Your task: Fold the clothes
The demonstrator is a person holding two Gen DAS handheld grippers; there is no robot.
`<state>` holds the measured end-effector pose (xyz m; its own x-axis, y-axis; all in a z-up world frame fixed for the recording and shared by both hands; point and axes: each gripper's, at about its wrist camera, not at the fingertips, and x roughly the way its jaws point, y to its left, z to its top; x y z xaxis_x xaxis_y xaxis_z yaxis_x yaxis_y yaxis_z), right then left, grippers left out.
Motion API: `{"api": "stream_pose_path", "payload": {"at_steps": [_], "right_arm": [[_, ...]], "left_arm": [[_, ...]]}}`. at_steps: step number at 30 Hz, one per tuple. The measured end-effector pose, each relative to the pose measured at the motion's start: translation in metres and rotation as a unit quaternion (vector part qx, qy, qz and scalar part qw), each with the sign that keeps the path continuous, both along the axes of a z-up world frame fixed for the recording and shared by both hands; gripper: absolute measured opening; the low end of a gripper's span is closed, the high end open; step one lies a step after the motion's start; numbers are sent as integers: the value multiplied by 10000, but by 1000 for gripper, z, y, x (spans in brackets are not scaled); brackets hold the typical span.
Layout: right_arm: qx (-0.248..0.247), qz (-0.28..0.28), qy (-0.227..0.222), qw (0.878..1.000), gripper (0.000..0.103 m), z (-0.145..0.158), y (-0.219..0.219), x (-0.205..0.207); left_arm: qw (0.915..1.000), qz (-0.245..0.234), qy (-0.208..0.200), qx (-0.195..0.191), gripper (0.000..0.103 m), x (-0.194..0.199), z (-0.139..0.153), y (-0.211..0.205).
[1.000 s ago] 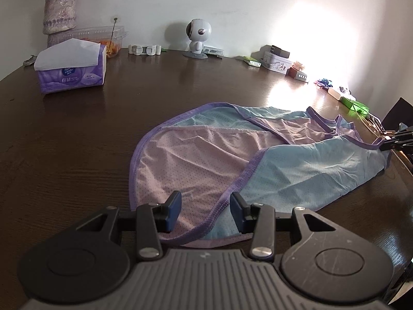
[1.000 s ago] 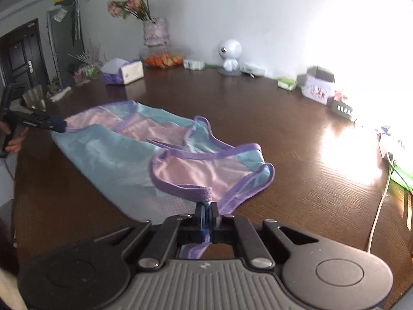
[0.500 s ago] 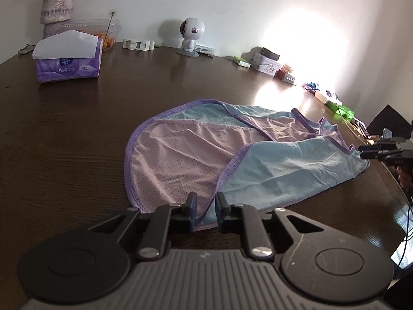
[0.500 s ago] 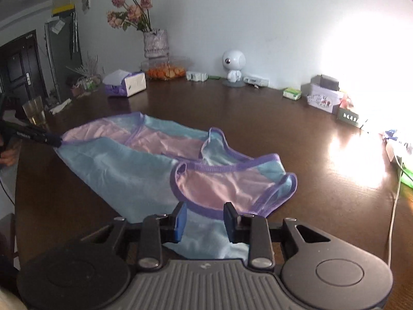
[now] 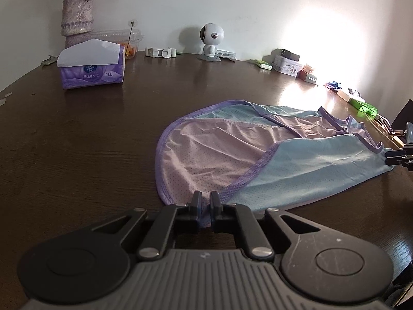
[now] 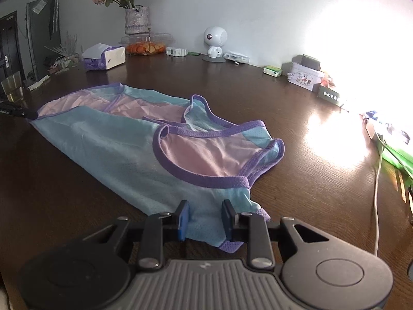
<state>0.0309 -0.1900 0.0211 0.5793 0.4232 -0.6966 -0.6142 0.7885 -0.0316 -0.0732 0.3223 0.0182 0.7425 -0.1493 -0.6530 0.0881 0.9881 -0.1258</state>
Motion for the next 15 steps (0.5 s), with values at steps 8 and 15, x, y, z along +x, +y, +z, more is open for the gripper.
{"api": "stream_pose_path", "payload": {"at_steps": [8,15], "right_arm": [[-65,-474,271,9985,26,8,-36,-43],[449,9,-332,9984,39,57,-24,-13]], "left_arm": [[9989,-420,-68,-178,23,7,20,-16],[9901,-1234,-386,544,60,110,72,-70]]}}
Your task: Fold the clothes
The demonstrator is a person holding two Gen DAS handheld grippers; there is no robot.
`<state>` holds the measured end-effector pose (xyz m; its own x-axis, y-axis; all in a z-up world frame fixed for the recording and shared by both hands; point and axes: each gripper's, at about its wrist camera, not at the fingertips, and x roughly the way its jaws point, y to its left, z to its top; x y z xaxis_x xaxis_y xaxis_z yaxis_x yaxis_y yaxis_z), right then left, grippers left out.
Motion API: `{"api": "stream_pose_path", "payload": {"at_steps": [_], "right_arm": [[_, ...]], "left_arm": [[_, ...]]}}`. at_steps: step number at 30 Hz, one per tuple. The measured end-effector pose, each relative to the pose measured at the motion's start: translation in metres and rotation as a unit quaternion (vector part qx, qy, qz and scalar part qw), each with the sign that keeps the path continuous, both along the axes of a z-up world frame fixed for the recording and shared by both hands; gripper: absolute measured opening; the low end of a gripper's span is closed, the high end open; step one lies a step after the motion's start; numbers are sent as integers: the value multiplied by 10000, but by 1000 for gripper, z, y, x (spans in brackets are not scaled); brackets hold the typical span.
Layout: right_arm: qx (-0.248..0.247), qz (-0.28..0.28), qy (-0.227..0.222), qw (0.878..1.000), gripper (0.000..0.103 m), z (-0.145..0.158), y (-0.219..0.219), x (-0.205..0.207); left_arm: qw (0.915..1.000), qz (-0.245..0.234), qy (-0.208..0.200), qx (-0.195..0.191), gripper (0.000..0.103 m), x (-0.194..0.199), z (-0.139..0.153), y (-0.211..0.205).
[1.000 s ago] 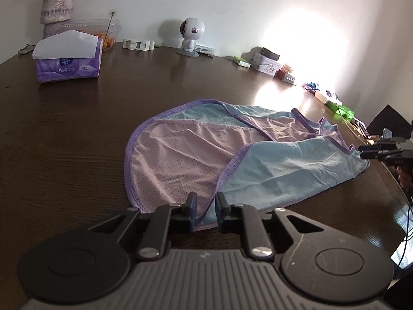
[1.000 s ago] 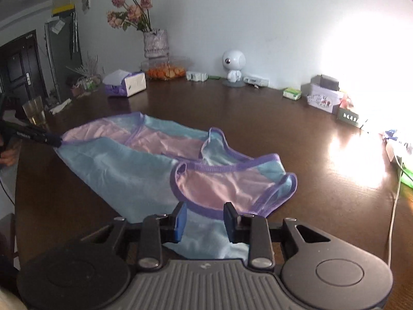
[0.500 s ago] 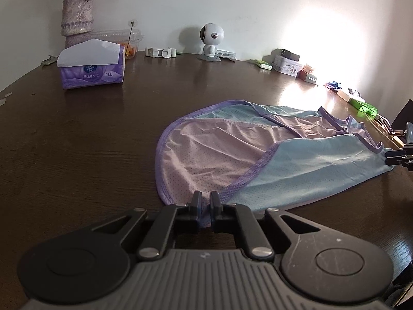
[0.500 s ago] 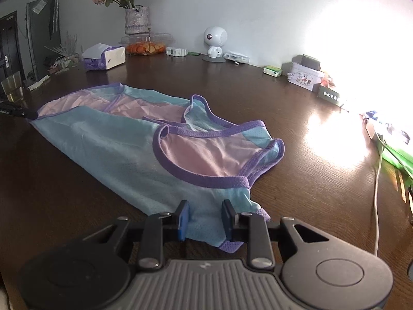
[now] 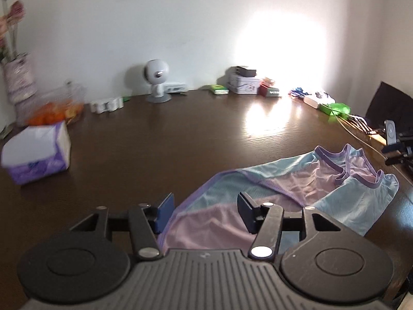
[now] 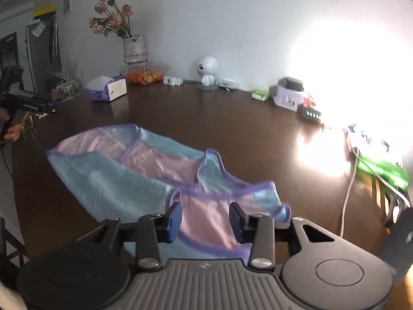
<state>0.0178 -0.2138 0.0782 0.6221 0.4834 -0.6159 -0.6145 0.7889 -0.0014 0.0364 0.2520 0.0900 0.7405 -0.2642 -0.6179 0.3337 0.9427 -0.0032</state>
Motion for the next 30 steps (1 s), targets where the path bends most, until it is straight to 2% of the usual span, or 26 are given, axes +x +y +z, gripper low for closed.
{"api": "stream_pose_path", "payload": {"at_steps": [1,4,7,9,11,12,13,16,19,21,22,23,25,30], "right_arm": [[-63,38,-51,10000,40,1,13,18],[-141,63,241,9996,41,-10,49,75],[-304,-32,646,9974,41,-29,82,123],[-614,-231,677,9955,40,-40,95,137],[-611,-334,809,9943,35,-47,94,145],[-525,-293,905,9941,28,-49,91,146],[-462,-220,953,9941,13,-50,90,146],[-475,-130,928,9945,9,-51,92,143],[-545,-102,832,9950,6,-49,96,138],[-565,-54,771,9954,6,-48,98,134],[-578,-53,756,9955,6,-48,98,133],[-589,-53,741,9955,5,-48,99,131],[-590,-70,740,9955,4,-49,99,131],[-541,-125,516,9971,3,-38,98,121]], "left_arm": [[9998,-145,130,35,65,24,-3,-13],[9969,-370,692,33,65,83,-22,-41],[9925,-386,1146,173,65,113,-42,-61],[9919,-319,1208,215,64,121,-51,-63],[9920,-307,1203,218,60,123,-56,-62],[9921,-315,1195,224,59,124,-58,-62],[9922,-366,1169,249,59,124,-60,-64],[9909,-481,1211,340,51,122,-65,-66],[9895,-631,1286,173,50,116,-63,-63],[9894,-651,1296,91,42,114,-63,-61],[9893,-550,1347,88,29,116,-64,-61],[9895,-423,1375,107,20,118,-66,-61],[9905,-306,1327,195,9,120,-64,-64],[9952,-182,920,281,3,102,-50,-66]]}}
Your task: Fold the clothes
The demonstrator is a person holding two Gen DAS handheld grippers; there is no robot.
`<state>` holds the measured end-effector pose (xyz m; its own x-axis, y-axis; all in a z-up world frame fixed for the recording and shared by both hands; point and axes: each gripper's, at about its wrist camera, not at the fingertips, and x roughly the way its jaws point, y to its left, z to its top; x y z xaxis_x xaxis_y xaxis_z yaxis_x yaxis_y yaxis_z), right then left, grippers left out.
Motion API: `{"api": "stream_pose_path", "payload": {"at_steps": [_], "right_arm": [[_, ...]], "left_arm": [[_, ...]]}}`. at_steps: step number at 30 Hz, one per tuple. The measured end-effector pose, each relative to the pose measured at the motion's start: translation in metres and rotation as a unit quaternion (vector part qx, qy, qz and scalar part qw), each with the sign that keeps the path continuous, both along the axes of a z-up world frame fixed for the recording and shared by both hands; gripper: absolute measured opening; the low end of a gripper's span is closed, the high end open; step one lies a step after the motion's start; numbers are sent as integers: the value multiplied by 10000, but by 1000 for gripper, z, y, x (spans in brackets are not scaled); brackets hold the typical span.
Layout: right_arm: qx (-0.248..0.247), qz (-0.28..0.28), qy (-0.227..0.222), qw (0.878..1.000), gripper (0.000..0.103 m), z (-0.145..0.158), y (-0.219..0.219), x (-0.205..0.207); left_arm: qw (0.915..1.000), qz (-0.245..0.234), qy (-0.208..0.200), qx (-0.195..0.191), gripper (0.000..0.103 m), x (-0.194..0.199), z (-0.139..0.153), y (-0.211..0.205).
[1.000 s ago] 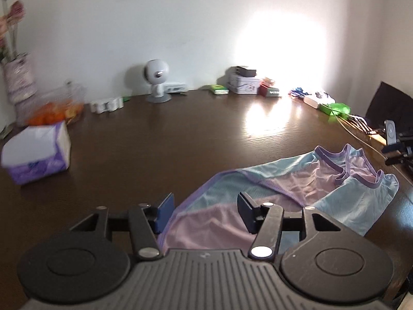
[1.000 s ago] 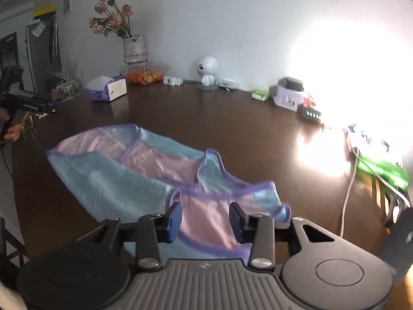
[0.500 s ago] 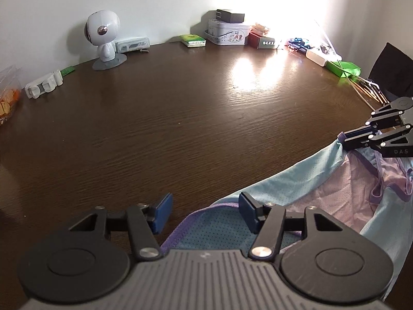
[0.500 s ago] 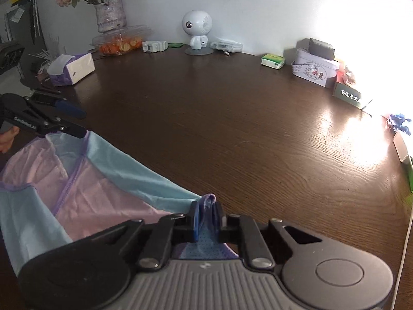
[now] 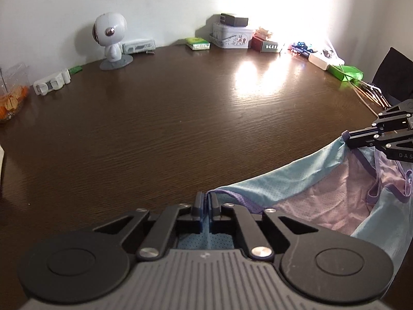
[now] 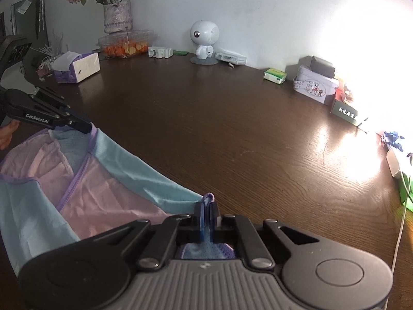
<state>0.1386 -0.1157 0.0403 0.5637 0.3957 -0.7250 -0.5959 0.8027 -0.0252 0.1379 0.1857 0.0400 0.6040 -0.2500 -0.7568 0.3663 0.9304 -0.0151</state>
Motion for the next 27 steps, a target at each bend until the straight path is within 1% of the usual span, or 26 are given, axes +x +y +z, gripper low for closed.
{"api": "stream_pose_path", "payload": {"at_steps": [1,2,4,5,9,11,12,13,14,15,16,17,18,19,20,21,22,24,25,26,27], "right_arm": [[38,10,-87,10000,3,6,-1,-6],[86,71,-162,9998,3,12,-4,-15],[145,183,-297,9993,3,24,-9,-33],[148,223,-332,9991,3,27,-11,-44],[100,435,-214,9988,2,26,-21,-93],[47,599,-69,9982,0,18,-22,-115],[30,646,-6,9979,0,14,-23,-123],[9,672,36,9977,0,12,-24,-128],[1,669,47,9977,0,10,-26,-131],[7,629,52,9980,0,9,-27,-132],[18,596,34,9982,1,9,-27,-131],[29,563,16,9984,1,10,-26,-130],[41,531,-5,9986,1,11,-26,-129],[70,512,-65,9986,1,12,-26,-128],[114,430,-112,9989,2,15,-27,-125],[158,349,-158,9991,4,17,-27,-122],[203,284,-208,9992,8,19,-26,-118],[289,160,-303,9990,11,23,-26,-110],[306,172,-292,9990,17,23,-23,-106],[304,245,-299,9988,25,22,-19,-104],[302,317,-307,9986,27,21,-15,-101]], "left_arm": [[9999,21,-130,23,3,-8,5,0],[9995,63,-279,148,3,-20,10,-2],[9959,167,-560,684,3,-48,14,-10],[9936,204,-665,889,3,-62,15,-14],[9936,401,-584,875,2,-109,3,-14],[9942,548,-508,776,2,-122,-4,-10],[9951,572,-475,655,2,-123,-3,-6],[9956,602,-462,548,5,-121,-1,-4],[9953,652,-520,490,10,-115,3,-3],[9952,669,-561,436,19,-108,7,-3],[9961,569,-550,390,41,-97,11,-5],[9967,482,-565,316,56,-85,15,-8],[9975,373,-553,252,58,-72,17,-11],[9986,188,-450,224,59,-55,17,-14],[9992,2,-347,195,63,-38,17,-18],[9994,-179,-249,189,64,-22,16,-21],[9989,-342,-174,278,64,-8,10,-24],[9964,-706,-85,464,64,8,-1,-28],[9953,-872,-35,423,64,13,-5,-27],[9950,-951,69,281,63,18,-8,-25],[9948,-1001,188,90,60,22,-11,-22]]}}
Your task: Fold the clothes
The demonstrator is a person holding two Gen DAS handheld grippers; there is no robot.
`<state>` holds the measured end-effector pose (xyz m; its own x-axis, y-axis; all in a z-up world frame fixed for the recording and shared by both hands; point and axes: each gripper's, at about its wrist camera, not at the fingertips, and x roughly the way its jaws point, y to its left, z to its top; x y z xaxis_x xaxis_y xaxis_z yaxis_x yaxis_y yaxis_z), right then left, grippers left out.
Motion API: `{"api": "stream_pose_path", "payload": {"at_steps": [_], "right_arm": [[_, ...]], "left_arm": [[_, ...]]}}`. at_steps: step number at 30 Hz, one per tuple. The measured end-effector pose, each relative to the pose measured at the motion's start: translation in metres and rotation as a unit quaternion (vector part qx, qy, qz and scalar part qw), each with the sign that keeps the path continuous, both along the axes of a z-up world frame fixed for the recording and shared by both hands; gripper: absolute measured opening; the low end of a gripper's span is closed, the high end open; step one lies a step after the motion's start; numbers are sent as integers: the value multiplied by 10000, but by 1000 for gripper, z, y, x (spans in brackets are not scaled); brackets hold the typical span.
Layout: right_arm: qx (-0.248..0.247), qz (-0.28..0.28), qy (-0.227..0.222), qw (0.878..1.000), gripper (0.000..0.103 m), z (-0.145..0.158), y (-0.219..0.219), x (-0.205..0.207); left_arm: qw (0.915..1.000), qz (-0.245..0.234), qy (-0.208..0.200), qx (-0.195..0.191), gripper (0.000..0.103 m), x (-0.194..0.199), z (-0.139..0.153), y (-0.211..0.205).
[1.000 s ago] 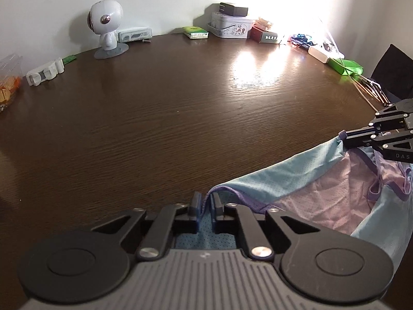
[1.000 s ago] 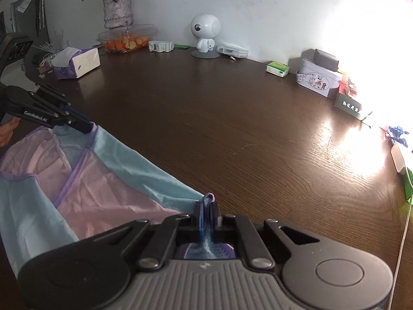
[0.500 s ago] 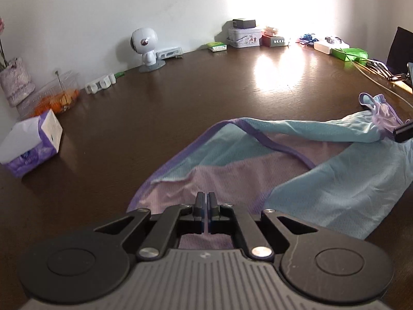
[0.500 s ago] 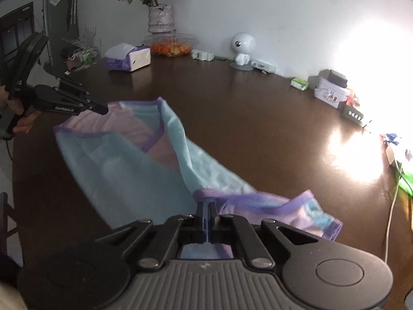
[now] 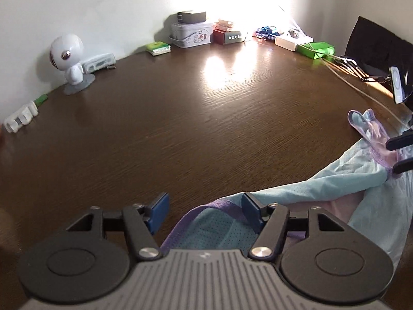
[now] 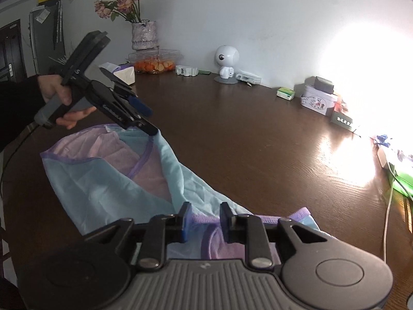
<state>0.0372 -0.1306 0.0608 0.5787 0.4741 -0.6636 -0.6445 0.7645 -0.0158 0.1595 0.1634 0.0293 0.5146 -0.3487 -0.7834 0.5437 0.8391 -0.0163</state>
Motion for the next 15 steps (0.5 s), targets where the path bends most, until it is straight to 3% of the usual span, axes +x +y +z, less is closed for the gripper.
{"api": "stream_pose_path", "payload": {"at_steps": [2,4,5,7,12,15], "right_arm": [[-65,105,37,9999,27,-5,8,6],[-163,126,137,9997,24,-13,15,14],[-183,133,185,9996,13,-17,16,17],[-177,169,229,9994,6,-20,18,20],[-26,229,80,9997,3,-11,17,15],[21,258,-45,9997,3,-1,14,7]], "left_arm": [[9996,-30,165,-216,26,5,-4,2],[9995,38,198,-238,12,6,-5,3],[9995,83,183,-223,6,6,-5,3],[9996,138,-6,-228,5,-3,1,5],[9977,293,-604,-108,4,-43,30,5],[9947,415,-913,231,4,-75,43,0]]}}
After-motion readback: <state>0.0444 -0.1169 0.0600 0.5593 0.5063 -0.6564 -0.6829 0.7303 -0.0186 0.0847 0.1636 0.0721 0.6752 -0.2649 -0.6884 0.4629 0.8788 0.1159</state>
